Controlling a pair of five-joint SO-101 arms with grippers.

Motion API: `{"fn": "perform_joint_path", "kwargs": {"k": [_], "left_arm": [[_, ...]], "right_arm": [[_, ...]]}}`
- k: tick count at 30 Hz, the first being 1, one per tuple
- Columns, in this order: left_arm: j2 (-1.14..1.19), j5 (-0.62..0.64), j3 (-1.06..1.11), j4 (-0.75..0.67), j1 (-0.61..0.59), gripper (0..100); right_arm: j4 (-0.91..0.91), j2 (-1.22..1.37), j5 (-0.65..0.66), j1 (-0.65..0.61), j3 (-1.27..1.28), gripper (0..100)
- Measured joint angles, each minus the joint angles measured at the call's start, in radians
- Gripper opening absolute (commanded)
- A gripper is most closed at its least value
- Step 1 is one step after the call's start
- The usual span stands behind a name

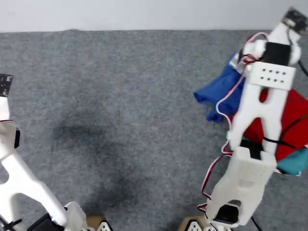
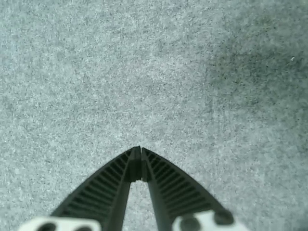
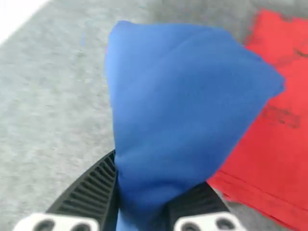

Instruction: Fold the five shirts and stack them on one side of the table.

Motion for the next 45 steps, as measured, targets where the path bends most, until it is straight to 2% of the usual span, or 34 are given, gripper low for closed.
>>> {"fn": "perform_joint_path", "kwargs": {"k": [6,21,26,33,42,45], "left_arm": [[0.000,0.000,0.000,0.000,0.000,1],[0.000,0.000,0.000,0.000,0.000,1],[0.000,0.000,0.000,0.000,0.035,1],[0.000,0.000,0.000,0.000,0.083,1],[0.000,0.000,0.000,0.000,0.115,1],[0.000,0.000,0.000,0.000,0.124,1]], "right_arm": [[0.000,-0.084,0.057,0.086,0.104,0.8],[0.000,-0.089,0.172,0.298,0.106,0.8],[0.000,-0.089,0.192,0.328,0.106,0.8],[0.000,-0.089,0.193,0.308,0.106,0.8],[0.000,-0.089,0.147,0.072,0.103,0.8],[0.000,-0.089,0.135,0.038,0.103,0.8]]}}
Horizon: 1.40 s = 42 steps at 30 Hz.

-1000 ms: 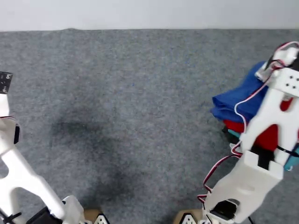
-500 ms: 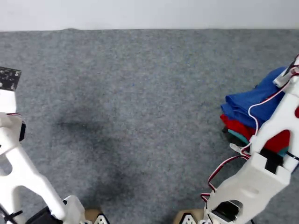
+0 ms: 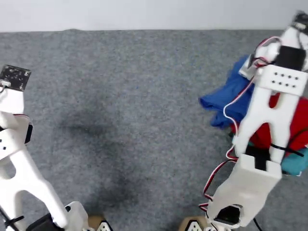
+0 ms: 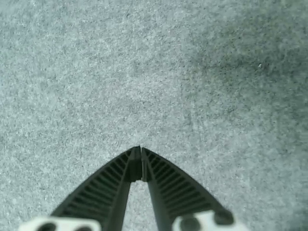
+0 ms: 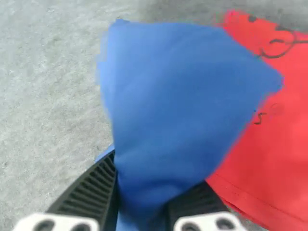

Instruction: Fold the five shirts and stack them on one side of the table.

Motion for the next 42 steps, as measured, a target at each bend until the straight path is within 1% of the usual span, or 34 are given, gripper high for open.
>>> {"fn": "perform_joint_path", "kwargs": {"k": [4,13,18,23,25,29,31,33,35,37,40,42], "left_arm": [[0.000,0.000,0.000,0.000,0.000,1],[0.000,0.000,0.000,-0.025,0.000,1],[0.000,0.000,0.012,-0.038,0.000,1],[0.000,0.000,0.012,-0.041,0.005,1],[0.000,0.000,0.012,-0.043,0.003,1],[0.000,0.000,0.012,-0.043,0.003,1],[0.000,0.000,0.012,-0.043,0.003,1],[0.000,0.000,0.012,-0.043,0.003,1],[0.000,0.000,0.020,-0.043,0.003,1],[0.000,0.000,0.032,-0.043,0.003,1],[0.000,0.000,0.046,-0.043,0.003,1],[0.000,0.000,0.048,-0.043,0.003,1]], "right_arm": [[0.000,-0.021,0.000,0.026,-0.003,0.8],[-0.002,-0.021,0.071,0.215,-0.003,0.8],[-0.002,0.103,0.107,0.321,-0.003,0.8],[-0.009,0.233,0.150,0.391,-0.003,1.5],[-0.011,0.276,0.164,0.408,-0.003,5.8],[-0.005,0.295,0.178,0.417,-0.003,26.4],[0.000,0.295,0.152,0.417,-0.032,34.9],[0.000,0.270,0.117,0.417,-0.063,38.0],[0.000,0.218,0.100,0.417,-0.092,36.2],[0.000,0.153,0.095,0.417,-0.115,32.0],[0.000,0.068,0.094,0.390,-0.123,20.3],[0.000,0.037,0.092,0.347,-0.123,9.0]]}}
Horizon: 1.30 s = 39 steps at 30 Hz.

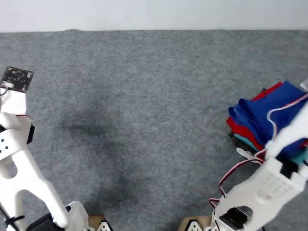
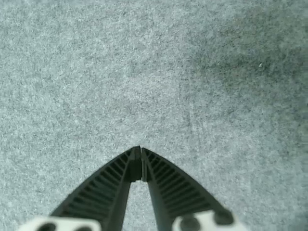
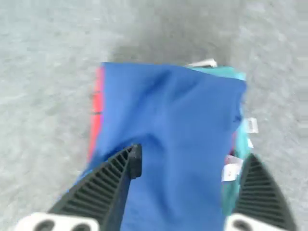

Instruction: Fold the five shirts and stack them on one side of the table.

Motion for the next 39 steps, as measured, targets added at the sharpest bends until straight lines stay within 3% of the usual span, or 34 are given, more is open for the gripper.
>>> {"fn": "perform_joint_path", "kwargs": {"k": [2,4,6,18,25,31,39], "left_arm": [[0.000,0.000,0.000,0.000,0.000,1],[0.000,0.000,0.000,0.000,0.000,1],[0.000,0.000,0.000,0.000,0.000,1],[0.000,0.000,0.000,0.000,0.000,1],[0.000,0.000,0.000,0.000,0.000,1],[0.000,0.000,0.000,0.000,0.000,1],[0.000,0.000,0.000,0.000,-0.002,1]], "right_arm": [[0.000,-0.011,0.034,-0.051,0.012,0.0],[0.000,-0.011,0.080,-0.095,0.049,3.6],[0.000,-0.011,0.101,-0.137,0.104,0.4],[0.000,0.152,0.064,-0.322,0.384,0.9],[0.000,0.143,0.064,-0.330,0.385,0.9],[0.000,-0.086,0.117,-0.330,0.385,0.9],[0.000,-0.138,0.215,-0.135,0.502,0.9]]}}
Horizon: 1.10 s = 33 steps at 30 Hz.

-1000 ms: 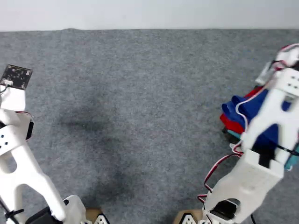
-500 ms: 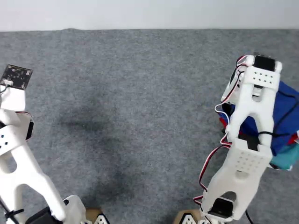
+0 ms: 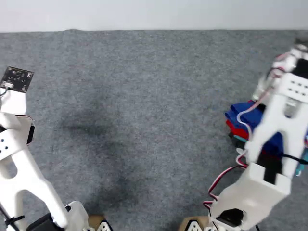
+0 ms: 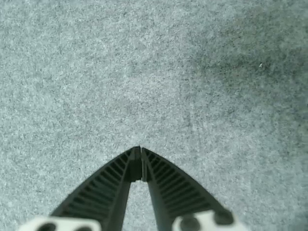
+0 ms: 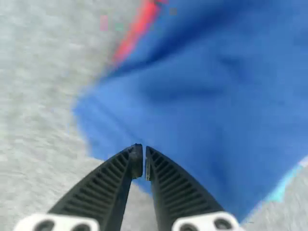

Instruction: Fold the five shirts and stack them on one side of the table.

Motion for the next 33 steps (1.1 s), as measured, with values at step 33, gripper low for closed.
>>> {"fn": "perform_joint_path", "kwargs": {"k": [33], "left_arm": [[0.000,0.000,0.000,0.000,0.000,1]], "right_arm": [[-0.391,-0.012,0.081,0.315,0.118,0.9]]}}
